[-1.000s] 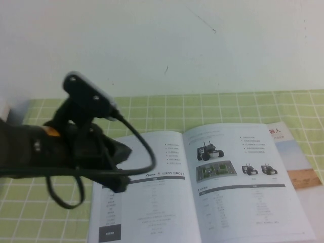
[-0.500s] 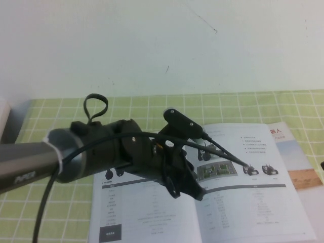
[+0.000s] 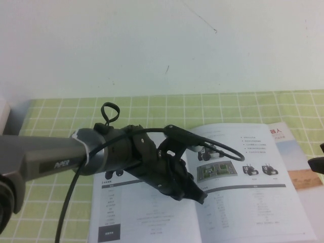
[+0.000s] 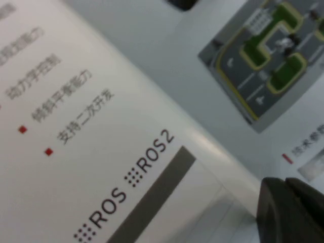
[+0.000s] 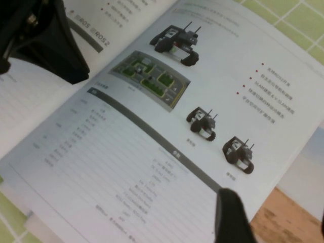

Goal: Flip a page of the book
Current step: Open the closed book

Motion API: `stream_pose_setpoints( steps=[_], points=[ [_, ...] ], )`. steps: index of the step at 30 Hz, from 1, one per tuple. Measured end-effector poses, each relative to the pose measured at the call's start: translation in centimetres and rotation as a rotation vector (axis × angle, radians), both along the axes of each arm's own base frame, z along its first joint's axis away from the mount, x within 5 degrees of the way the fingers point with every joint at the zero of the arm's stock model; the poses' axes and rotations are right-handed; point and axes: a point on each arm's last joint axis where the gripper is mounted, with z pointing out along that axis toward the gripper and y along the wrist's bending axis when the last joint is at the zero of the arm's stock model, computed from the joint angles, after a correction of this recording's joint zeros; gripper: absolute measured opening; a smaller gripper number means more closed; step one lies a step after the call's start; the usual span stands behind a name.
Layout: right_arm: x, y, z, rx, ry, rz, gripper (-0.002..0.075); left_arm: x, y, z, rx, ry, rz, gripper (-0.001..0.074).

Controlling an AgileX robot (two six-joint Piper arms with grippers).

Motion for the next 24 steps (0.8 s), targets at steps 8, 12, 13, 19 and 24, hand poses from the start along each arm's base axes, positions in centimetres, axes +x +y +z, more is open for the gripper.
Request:
stream_pose_setpoints(
  steps=[8,12,13,19,24],
  points=[
    [0.1,0.0,0.0,-0.012,-0.020,0.011,0.0365,1.7,2.2,-1.4,-0.013,0.113,0.091,-0.0004],
    [0.3,0.0,0.1,0.004,-0.029,-0.010,0.0366,1.9,2.3,-2.1,-0.019,0.138,0.085,-0.0004],
    [0.4,0.0,0.1,0.019,-0.030,-0.021,0.0370,1.9,2.2,-2.3,-0.023,0.143,0.079,-0.0004],
    [1.5,0.2,-0.9,0.121,0.023,-0.079,0.0449,2.0,2.0,-2.8,-0.062,0.164,0.061,-0.0004],
    [2.4,0.2,-3.2,0.122,0.100,-0.064,0.0440,2.0,2.0,-2.9,-0.067,0.163,0.059,-0.0004]
  ],
)
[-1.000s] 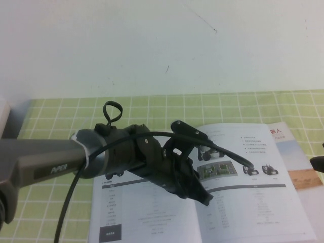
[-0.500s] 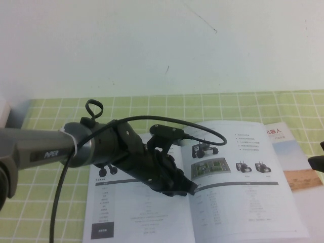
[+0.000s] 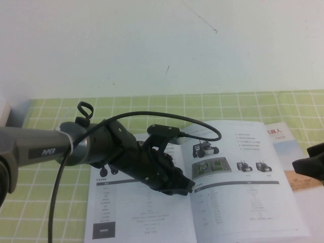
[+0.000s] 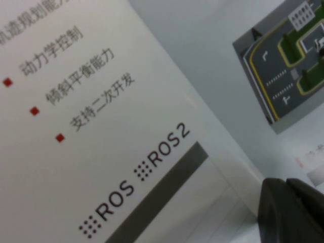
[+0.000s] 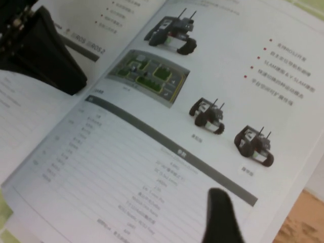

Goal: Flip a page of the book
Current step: Open the closed book

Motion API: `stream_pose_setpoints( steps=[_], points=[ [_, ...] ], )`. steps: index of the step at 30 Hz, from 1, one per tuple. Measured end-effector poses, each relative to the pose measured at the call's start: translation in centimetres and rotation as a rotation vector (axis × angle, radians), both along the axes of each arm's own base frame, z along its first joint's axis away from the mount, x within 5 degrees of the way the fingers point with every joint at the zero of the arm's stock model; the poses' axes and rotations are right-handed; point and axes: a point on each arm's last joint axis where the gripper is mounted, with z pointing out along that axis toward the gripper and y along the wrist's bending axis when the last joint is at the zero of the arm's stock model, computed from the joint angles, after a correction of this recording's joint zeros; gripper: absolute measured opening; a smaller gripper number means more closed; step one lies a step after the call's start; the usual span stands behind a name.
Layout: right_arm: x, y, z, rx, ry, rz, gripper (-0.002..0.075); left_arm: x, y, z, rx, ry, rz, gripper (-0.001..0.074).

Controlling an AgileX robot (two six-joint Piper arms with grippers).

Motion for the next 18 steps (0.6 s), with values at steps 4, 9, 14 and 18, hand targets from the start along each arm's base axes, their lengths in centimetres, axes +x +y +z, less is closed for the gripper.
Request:
stream_pose_setpoints(
  steps=[4,9,14,18],
  points=[
    [0.3,0.1,-0.1,-0.005,0.000,0.031,0.0307,0.0,0.0,0.0,0.000,-0.008,-0.009,-0.0004],
    [1.1,-0.1,1.9,-0.065,0.029,0.074,0.0069,0.0,0.0,0.0,-0.001,-0.008,-0.013,-0.0004],
    [0.7,1.5,5.3,-0.305,0.108,0.093,0.0012,0.0,0.0,-0.1,-0.001,-0.008,-0.015,-0.0004],
    [0.0,2.8,5.9,-0.487,0.158,0.012,0.0008,0.0,0.0,-0.1,-0.002,-0.008,-0.014,-0.0004]
  ],
)
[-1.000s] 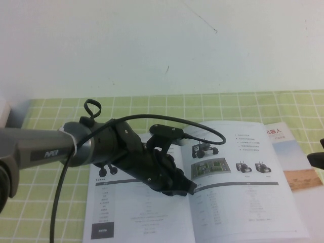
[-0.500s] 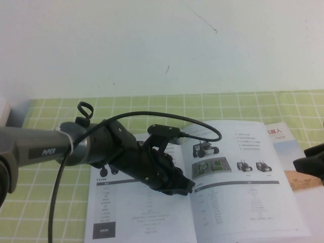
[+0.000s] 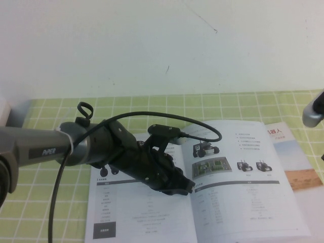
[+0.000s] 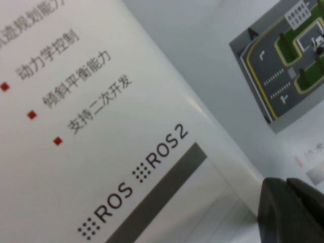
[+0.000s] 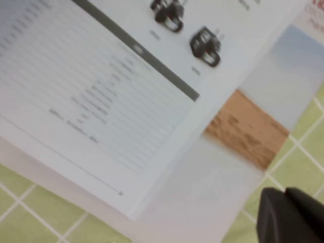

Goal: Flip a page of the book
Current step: Open the closed book

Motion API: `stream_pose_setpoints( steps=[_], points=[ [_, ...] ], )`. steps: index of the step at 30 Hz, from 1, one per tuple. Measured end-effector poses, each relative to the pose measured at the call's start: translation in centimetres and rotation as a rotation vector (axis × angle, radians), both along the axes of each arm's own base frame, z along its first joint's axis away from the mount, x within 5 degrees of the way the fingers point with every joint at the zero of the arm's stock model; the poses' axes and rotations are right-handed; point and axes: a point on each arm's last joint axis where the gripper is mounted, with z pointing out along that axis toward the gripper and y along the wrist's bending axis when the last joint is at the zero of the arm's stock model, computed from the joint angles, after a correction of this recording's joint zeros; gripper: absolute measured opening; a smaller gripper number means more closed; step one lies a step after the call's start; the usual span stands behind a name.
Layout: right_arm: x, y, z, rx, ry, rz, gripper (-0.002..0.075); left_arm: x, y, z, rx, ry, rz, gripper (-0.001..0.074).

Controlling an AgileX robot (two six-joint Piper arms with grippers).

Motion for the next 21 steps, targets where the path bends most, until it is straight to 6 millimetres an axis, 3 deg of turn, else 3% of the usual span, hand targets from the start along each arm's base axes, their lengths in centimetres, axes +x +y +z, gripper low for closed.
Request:
stream_pose_setpoints(
  steps=[5,10,12,17,21],
  points=[
    [1.0,-0.1,-2.4,-0.096,0.025,-0.114,0.0006,0.0,0.0,0.0,0.000,-0.004,-0.005,-0.0004],
    [2.8,0.0,-6.2,-0.050,0.119,-0.230,0.0037,0.0,-0.1,0.0,-0.017,-0.011,-0.009,-0.0004],
    [3.3,0.1,-7.5,-0.022,0.157,-0.264,0.0103,0.0,-0.2,0.1,-0.021,-0.010,-0.009,-0.0004],
    [4.1,0.7,-9.6,0.068,0.212,-0.340,0.0370,0.0,-0.2,0.1,-0.023,-0.012,-0.012,-0.0002],
    [4.7,1.2,-9.8,0.152,0.184,-0.391,0.0421,0.0,-0.2,0.1,-0.025,-0.011,-0.009,-0.0003]
  ],
)
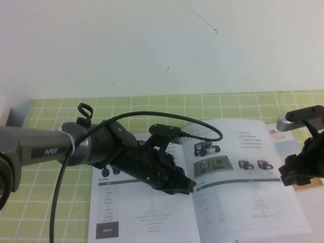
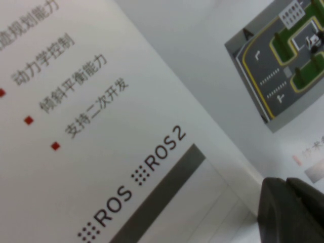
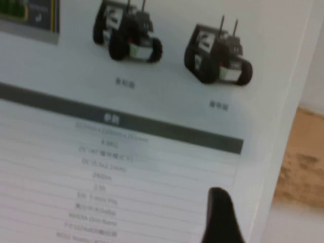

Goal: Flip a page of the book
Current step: Open the closed book

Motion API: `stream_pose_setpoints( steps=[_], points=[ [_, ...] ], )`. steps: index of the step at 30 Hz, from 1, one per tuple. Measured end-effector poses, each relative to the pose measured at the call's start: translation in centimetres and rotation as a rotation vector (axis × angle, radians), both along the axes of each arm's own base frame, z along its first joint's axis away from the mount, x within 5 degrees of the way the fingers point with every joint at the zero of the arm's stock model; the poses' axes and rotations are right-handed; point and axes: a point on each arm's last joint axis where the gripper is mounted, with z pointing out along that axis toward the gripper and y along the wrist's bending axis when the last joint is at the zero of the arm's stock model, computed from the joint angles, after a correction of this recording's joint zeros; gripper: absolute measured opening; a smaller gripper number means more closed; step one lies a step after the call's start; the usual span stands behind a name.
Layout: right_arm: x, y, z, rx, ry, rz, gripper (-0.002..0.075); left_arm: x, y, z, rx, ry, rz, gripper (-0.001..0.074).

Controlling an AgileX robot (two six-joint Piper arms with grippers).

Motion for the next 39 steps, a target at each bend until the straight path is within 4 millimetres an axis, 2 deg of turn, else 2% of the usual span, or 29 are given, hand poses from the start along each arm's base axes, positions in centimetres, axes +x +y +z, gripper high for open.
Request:
stream_pose_setpoints(
  steps=[27,39],
  points=[
    [0.9,0.9,-3.1,0.085,0.050,-0.011,0.0397,0.0,0.0,0.0,0.001,-0.011,-0.017,-0.0004],
    [1.0,1.5,-3.1,0.158,0.035,0.011,0.0396,0.0,0.0,0.0,0.001,-0.013,-0.019,-0.0004]
  ],
)
